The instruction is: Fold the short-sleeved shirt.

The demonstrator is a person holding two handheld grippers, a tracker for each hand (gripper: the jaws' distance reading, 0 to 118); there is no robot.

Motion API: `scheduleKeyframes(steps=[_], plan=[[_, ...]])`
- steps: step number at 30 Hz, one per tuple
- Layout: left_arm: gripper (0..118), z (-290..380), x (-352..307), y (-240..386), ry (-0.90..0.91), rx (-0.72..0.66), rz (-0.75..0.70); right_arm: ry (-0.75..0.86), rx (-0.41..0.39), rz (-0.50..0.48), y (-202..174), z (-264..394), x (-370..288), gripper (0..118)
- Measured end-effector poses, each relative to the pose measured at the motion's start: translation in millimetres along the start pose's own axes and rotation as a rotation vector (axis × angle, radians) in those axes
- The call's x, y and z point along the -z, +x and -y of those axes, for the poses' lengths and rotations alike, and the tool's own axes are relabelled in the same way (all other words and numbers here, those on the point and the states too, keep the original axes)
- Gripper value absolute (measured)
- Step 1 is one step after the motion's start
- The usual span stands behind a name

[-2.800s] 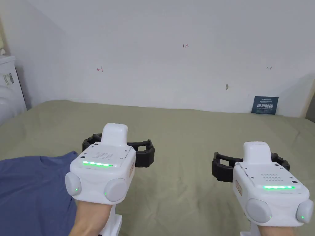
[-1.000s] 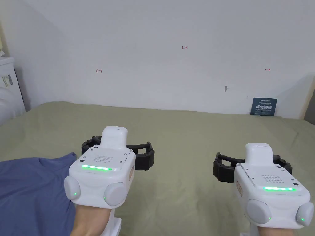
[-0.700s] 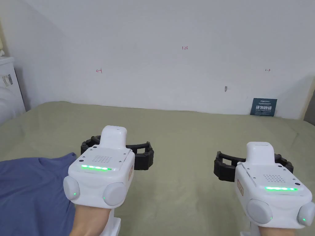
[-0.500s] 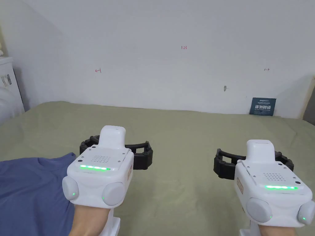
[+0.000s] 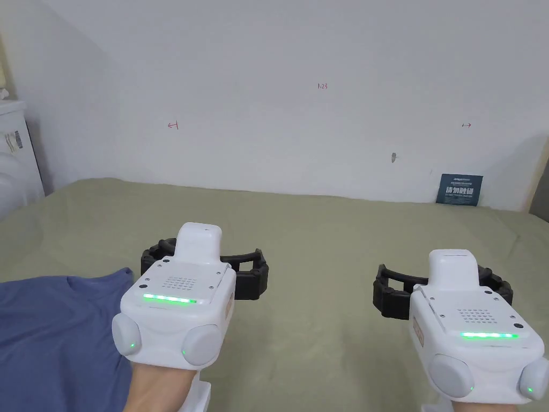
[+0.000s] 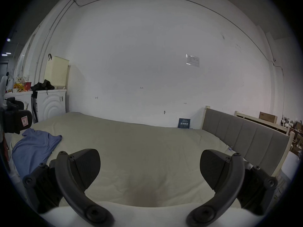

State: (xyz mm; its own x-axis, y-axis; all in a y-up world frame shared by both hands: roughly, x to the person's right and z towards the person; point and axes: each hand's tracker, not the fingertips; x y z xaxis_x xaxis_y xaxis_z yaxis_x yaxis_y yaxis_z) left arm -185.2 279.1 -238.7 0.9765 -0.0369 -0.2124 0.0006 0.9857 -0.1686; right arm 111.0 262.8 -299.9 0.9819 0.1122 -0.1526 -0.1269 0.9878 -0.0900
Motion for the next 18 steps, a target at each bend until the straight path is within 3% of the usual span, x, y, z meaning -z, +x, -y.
scheduleKeyframes(steps=[18], plan=[[118, 0.2, -2.6, -3.0, 0.027, -0.001, 0.015, 0.005, 0.034, 0.002, 3.4, -3.7, -0.7, 118]])
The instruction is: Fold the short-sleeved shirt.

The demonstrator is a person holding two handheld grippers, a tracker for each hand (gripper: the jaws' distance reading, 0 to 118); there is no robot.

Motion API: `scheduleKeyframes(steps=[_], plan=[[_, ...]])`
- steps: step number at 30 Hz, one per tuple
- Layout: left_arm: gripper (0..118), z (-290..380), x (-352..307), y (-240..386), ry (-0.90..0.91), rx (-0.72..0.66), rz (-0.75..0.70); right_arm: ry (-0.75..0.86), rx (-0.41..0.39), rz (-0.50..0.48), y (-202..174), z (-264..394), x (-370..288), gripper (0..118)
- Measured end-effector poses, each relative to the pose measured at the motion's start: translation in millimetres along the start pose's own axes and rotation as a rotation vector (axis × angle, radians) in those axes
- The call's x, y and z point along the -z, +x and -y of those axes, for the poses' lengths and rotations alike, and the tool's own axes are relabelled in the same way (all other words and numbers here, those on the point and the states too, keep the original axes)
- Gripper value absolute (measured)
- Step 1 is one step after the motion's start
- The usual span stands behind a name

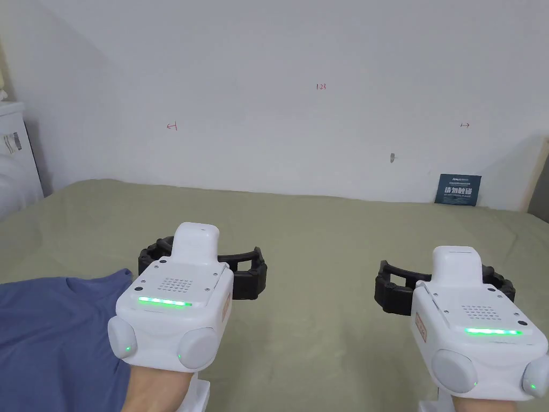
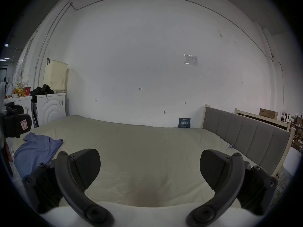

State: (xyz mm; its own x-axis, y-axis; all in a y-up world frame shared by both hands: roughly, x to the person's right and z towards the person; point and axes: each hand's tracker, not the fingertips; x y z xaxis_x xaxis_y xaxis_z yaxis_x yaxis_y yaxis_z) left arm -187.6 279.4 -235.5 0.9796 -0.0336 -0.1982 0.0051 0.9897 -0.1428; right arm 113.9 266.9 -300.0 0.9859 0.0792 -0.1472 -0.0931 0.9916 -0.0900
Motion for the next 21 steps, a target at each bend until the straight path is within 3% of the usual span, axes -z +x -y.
scheduleKeyframes(steps=[21], plan=[[118, -1.4, -2.5, -5.7, -0.018, -0.011, -0.003, 0.013, -0.007, 0.0, -3.8, -2.5, -0.9, 118]])
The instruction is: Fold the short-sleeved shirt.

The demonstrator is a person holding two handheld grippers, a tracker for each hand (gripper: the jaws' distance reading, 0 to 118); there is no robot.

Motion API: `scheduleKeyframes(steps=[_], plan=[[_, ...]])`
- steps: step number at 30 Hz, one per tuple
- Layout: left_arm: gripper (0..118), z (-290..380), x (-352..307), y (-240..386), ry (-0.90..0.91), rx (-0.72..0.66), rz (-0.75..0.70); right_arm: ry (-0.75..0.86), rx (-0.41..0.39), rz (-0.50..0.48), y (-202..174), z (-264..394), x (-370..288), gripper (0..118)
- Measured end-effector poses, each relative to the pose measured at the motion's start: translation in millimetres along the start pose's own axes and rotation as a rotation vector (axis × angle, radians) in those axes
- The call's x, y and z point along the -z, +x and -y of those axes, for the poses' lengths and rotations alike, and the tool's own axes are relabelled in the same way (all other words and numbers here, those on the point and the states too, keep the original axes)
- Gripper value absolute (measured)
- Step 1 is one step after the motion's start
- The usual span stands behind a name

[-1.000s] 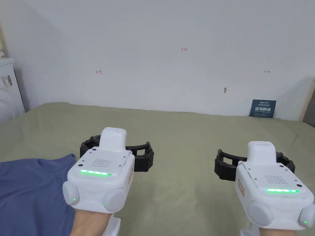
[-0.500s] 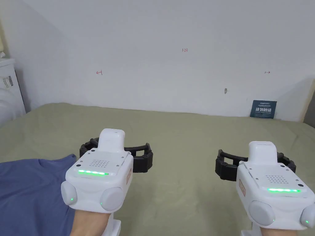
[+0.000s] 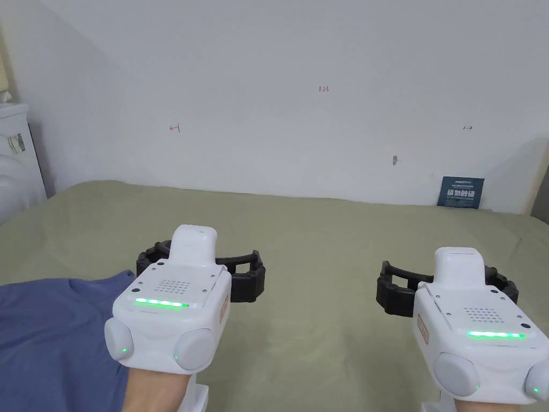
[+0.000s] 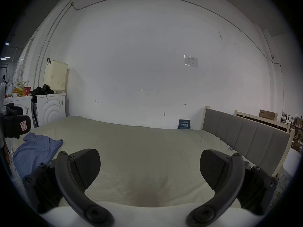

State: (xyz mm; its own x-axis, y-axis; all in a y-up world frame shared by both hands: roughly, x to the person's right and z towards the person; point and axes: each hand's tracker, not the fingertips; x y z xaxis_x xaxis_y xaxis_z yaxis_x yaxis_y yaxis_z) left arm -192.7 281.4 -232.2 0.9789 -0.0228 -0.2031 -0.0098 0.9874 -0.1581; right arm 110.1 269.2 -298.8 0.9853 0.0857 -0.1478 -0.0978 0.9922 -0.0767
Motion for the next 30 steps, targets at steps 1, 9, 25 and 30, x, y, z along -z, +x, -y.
scheduleKeyframes(steps=[1, 9, 25, 30], plan=[[118, 0, 0, 0, 0.001, 0.0, -0.003, 0.0, 0.001, -0.002, 0, 0, 0, 118], [118, -1, 2, -2, -0.007, -0.005, -0.009, -0.004, 0.001, -0.005, 0, -2, 2, 118], [1, 3, 8, -5, -0.049, -0.035, -0.011, -0.012, 0.001, 0.038, 5, -2, 7, 1], [1, 2, 7, -10, -0.05, -0.005, -0.028, -0.031, 0.018, 0.029, 0, -5, 13, 1]])
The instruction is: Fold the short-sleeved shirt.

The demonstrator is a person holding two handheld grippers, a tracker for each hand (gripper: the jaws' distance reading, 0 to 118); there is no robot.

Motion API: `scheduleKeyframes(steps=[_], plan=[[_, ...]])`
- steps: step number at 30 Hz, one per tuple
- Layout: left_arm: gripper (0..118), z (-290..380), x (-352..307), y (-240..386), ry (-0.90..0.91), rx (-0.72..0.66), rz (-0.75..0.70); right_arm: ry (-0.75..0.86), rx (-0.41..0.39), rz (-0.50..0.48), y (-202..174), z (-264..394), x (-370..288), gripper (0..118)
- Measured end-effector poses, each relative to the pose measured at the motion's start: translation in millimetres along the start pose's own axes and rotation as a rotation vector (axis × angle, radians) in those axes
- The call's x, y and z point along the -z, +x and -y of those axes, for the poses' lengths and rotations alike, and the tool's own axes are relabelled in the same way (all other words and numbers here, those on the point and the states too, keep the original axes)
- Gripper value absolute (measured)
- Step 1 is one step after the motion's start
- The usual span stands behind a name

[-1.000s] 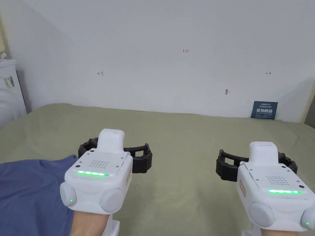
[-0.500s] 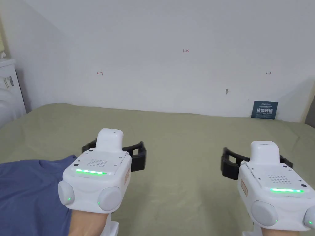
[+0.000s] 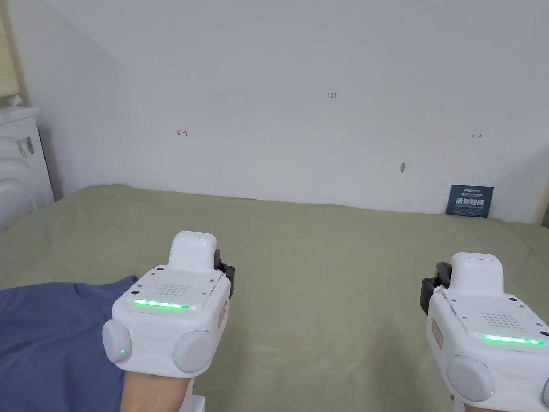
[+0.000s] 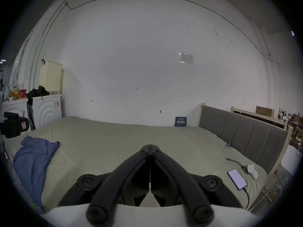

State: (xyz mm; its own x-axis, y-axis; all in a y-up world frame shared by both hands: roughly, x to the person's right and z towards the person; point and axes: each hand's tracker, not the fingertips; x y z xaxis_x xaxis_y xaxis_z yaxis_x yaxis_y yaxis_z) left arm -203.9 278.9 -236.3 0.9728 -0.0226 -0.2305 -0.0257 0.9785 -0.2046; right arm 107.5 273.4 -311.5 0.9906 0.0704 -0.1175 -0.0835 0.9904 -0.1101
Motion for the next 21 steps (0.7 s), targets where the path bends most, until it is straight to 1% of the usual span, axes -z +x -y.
scheduleKeyframes(steps=[3, 5, 8, 10, 13, 18, 21], plan=[[1, -1, -2, -16, -0.009, 0.0, -0.04, -0.014, -0.026, -0.049, -22, -2, 9, 1], [1, -1, -7, -35, -0.011, -0.004, -0.09, -0.001, -0.036, -0.109, -44, -6, 12, 1], [2, -2, -24, -74, -0.005, -0.028, -0.199, 0.011, -0.054, -0.233, -91, -12, 17, 1], [2, -2, -41, -107, -0.015, -0.039, -0.288, 0.018, -0.059, -0.327, -130, -15, 18, 1], [2, 1, -71, -153, -0.026, -0.063, -0.409, 0.014, -0.047, -0.457, -178, -17, 16, 1], [2, 12, -125, -211, -0.042, -0.123, -0.578, -0.007, -0.062, -0.607, -246, -18, 3, 1], [2, 21, -147, -237, -0.056, -0.163, -0.635, -0.005, -0.073, -0.662, -268, -18, -7, 1]])
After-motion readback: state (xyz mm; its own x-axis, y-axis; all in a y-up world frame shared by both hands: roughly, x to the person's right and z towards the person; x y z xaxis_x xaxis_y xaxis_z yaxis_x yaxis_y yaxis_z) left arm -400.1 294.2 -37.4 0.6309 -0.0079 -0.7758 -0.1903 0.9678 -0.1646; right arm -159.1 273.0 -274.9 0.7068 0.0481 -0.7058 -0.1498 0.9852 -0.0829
